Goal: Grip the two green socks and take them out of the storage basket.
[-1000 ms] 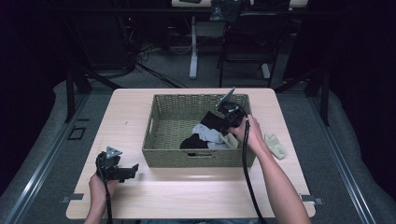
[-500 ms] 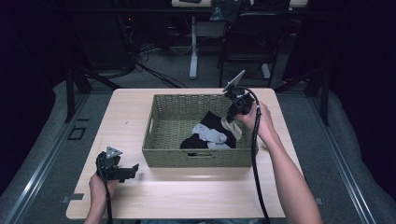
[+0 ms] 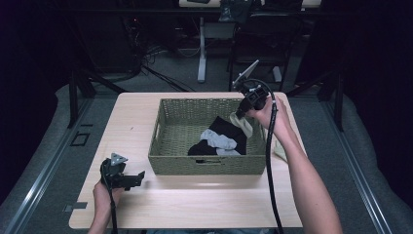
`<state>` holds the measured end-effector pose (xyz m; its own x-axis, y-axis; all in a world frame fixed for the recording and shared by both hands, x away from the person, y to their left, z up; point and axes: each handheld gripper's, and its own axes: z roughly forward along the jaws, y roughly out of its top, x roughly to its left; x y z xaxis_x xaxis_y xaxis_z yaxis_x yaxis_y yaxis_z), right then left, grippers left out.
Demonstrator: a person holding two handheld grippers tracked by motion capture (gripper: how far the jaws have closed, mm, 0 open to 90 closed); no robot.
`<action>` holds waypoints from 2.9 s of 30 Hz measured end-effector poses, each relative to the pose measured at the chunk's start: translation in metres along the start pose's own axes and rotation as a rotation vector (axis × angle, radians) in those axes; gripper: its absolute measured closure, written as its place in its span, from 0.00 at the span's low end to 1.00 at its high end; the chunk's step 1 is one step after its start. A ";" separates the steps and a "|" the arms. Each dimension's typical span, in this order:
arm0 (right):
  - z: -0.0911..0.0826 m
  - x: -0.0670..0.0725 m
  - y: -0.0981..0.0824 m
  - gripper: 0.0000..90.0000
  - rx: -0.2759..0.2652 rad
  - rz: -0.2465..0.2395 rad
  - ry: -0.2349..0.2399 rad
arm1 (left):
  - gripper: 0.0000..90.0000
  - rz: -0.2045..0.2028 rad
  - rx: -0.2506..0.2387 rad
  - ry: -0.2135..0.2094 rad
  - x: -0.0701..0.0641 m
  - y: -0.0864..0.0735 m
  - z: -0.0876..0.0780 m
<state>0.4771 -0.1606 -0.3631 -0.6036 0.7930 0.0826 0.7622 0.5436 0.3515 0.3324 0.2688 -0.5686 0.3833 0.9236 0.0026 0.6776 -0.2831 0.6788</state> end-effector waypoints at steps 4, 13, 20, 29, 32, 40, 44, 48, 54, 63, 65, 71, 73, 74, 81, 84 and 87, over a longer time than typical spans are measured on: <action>-0.009 0.000 0.003 0.92 -0.001 0.000 -0.009 | 0.00 0.002 -0.004 0.004 0.000 0.000 0.000; -0.045 -0.002 0.001 0.92 -0.054 -0.004 -0.033 | 0.00 0.002 -0.002 0.007 0.000 0.000 -0.001; -0.069 -0.014 -0.014 0.92 -0.088 0.026 -0.054 | 0.00 0.001 -0.001 0.007 -0.001 0.000 -0.001; -0.088 -0.040 -0.040 0.92 -0.119 0.092 -0.082 | 0.00 0.001 -0.003 0.008 -0.001 0.000 -0.001; -0.090 -0.049 -0.049 0.92 -0.113 0.112 -0.091 | 0.00 0.002 -0.001 0.007 -0.002 0.000 -0.001; -0.082 -0.068 -0.069 0.92 -0.106 0.163 -0.103 | 0.00 -0.001 -0.001 0.005 -0.001 0.000 0.000; -0.066 -0.079 -0.082 0.92 -0.092 0.185 -0.117 | 0.00 -0.001 -0.002 0.008 0.000 0.000 0.000; -0.055 -0.085 -0.089 0.92 -0.071 0.202 -0.117 | 0.00 -0.001 -0.002 0.008 0.000 0.000 0.000; -0.029 -0.095 -0.108 0.92 -0.044 0.228 -0.110 | 0.00 0.000 -0.002 0.008 0.000 0.000 0.000; 0.020 -0.106 -0.134 0.91 -0.018 0.253 -0.110 | 0.00 0.000 -0.002 0.009 -0.001 0.000 0.000; 0.031 -0.109 -0.138 0.91 -0.021 0.265 -0.094 | 0.00 0.002 -0.004 0.009 -0.001 0.000 0.000; 0.058 -0.116 -0.145 0.91 -0.010 0.297 -0.074 | 0.00 -0.002 -0.002 0.007 -0.001 0.000 0.000; 0.070 -0.119 -0.148 0.91 -0.007 0.302 -0.062 | 0.00 0.000 -0.001 0.007 -0.001 0.000 0.000; 0.083 -0.122 -0.151 0.90 -0.001 0.324 -0.042 | 0.00 -0.002 -0.001 0.007 0.000 0.000 0.000; 0.108 -0.125 -0.158 0.83 0.022 0.335 -0.012 | 0.00 -0.002 0.002 0.006 0.000 0.000 0.000; 0.100 -0.122 -0.158 0.73 -0.005 0.330 -0.019 | 0.00 -0.001 0.001 0.005 0.000 0.000 0.000; 0.085 -0.117 -0.158 0.62 -0.036 0.314 -0.034 | 0.00 -0.001 -0.002 0.008 0.000 0.000 0.000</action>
<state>0.4475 -0.3154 -0.5077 -0.3313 0.9296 0.1617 0.9010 0.2608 0.3467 0.3320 0.2686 -0.5685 0.3775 0.9260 0.0082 0.6764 -0.2818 0.6805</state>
